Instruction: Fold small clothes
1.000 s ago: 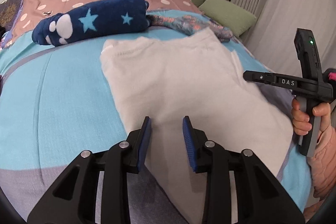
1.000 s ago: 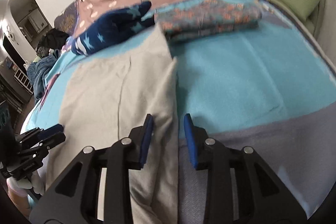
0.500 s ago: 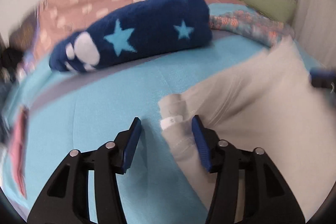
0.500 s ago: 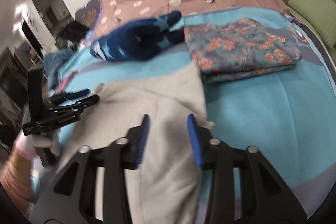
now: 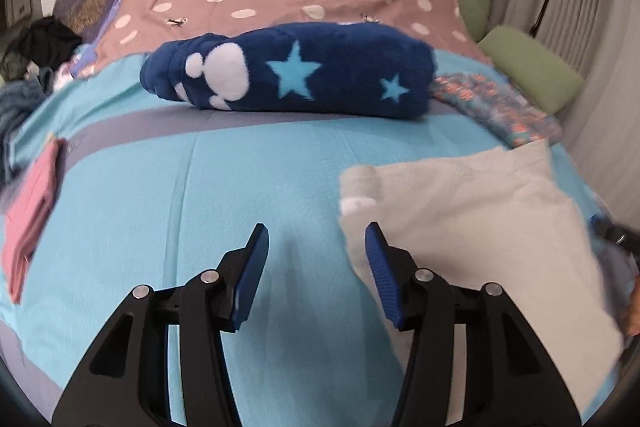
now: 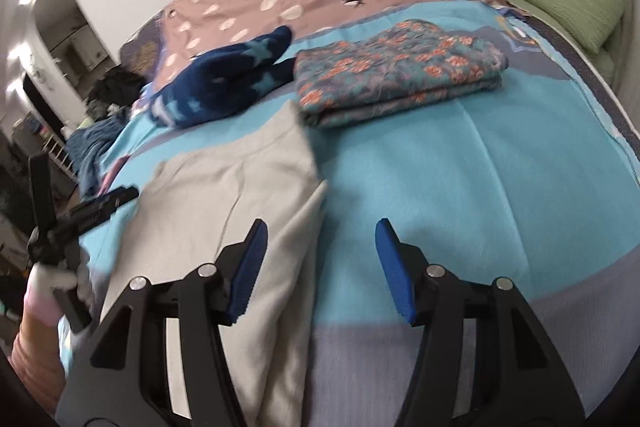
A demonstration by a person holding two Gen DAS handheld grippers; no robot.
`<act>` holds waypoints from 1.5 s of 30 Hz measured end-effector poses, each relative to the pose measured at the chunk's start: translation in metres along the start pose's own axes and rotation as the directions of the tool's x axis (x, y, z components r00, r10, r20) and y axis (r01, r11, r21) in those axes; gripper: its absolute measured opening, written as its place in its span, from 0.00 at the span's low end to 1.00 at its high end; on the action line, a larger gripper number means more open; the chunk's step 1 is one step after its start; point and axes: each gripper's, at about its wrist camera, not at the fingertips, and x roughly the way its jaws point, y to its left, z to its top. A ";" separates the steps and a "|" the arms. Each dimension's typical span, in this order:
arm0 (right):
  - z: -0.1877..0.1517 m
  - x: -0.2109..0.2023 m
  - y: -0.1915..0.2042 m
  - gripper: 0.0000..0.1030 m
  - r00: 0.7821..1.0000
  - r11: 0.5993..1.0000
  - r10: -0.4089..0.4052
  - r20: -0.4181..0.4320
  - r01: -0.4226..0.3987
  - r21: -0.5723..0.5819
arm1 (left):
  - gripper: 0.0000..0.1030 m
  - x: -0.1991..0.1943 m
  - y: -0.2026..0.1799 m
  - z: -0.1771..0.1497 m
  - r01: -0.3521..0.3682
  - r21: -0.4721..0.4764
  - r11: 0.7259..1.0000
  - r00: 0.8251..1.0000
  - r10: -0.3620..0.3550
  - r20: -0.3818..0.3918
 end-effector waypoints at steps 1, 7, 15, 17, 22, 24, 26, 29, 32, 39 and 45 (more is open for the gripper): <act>-0.005 -0.002 0.003 0.57 1.000 1.000 0.017 -0.012 -0.017 -0.012 | 0.51 -0.010 -0.001 -0.005 0.072 -0.013 0.997 0.997 -0.072 0.005; -0.019 0.005 0.027 0.70 0.994 0.993 0.068 -0.086 -0.076 -0.089 | 0.55 -0.027 -0.021 -0.038 0.326 -0.014 0.945 0.941 -0.326 -0.093; -0.031 0.016 0.024 0.77 0.989 0.990 0.102 -0.108 -0.111 -0.089 | 0.62 -0.016 -0.028 -0.064 0.301 -0.005 0.954 0.947 -0.299 -0.120; -0.033 0.019 0.024 0.78 0.989 0.989 0.104 -0.109 -0.115 -0.098 | 0.68 -0.015 -0.032 -0.066 0.299 0.019 0.954 0.948 -0.294 -0.122; -0.031 0.022 0.024 0.82 0.987 0.986 0.120 -0.110 -0.131 -0.101 | 0.76 -0.012 -0.039 -0.067 0.297 0.064 0.953 0.949 -0.287 -0.130; -0.029 0.024 0.024 0.82 0.986 0.985 0.126 -0.113 -0.137 -0.100 | 0.77 -0.011 -0.039 -0.065 0.305 0.065 0.950 0.947 -0.295 -0.131; -0.026 0.026 0.024 0.82 0.984 0.984 0.134 -0.120 -0.147 -0.103 | 0.78 -0.009 -0.038 -0.065 0.313 0.062 0.948 0.944 -0.303 -0.131; -0.020 0.033 0.026 0.82 0.981 0.979 0.141 -0.136 -0.158 -0.125 | 0.78 -0.007 -0.038 -0.064 0.324 0.061 0.944 0.940 -0.315 -0.130; -0.016 0.038 0.028 0.82 0.978 0.975 0.143 -0.148 -0.166 -0.150 | 0.79 -0.005 -0.037 -0.062 0.341 0.056 0.938 0.934 -0.331 -0.132; -0.001 0.055 0.034 0.80 0.969 0.960 0.174 -0.176 -0.207 -0.189 | 0.80 0.001 -0.032 -0.056 0.385 0.033 0.922 0.917 -0.378 -0.132; 0.003 0.058 0.031 0.79 0.965 0.959 0.207 -0.161 -0.233 -0.159 | 0.79 0.002 -0.024 -0.056 0.428 -0.009 0.904 0.897 -0.426 -0.118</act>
